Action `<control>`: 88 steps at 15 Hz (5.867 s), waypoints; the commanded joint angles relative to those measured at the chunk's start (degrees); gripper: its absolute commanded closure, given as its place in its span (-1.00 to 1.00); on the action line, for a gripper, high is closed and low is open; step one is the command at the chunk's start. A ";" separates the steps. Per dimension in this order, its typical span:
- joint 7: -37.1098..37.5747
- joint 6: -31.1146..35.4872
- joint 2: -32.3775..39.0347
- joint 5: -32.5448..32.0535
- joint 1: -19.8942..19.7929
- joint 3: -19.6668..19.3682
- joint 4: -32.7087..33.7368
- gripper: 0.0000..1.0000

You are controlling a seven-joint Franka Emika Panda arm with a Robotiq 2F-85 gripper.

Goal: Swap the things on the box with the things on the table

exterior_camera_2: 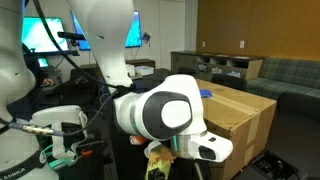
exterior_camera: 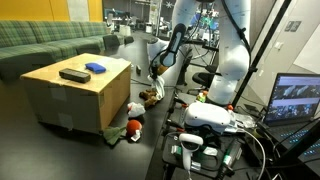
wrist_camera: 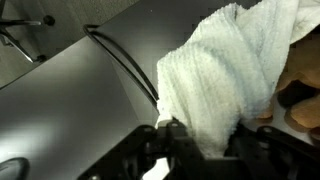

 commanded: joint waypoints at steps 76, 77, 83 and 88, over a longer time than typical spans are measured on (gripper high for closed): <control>-42.39 -6.35 -15.05 34.89 5.03 18.75 14.33 0.95; -41.12 -5.49 -12.84 33.29 5.28 18.41 16.14 0.95; -39.04 -4.32 -0.79 31.28 6.86 16.08 27.00 0.95; -39.77 -6.05 3.45 31.43 8.88 15.27 31.54 0.29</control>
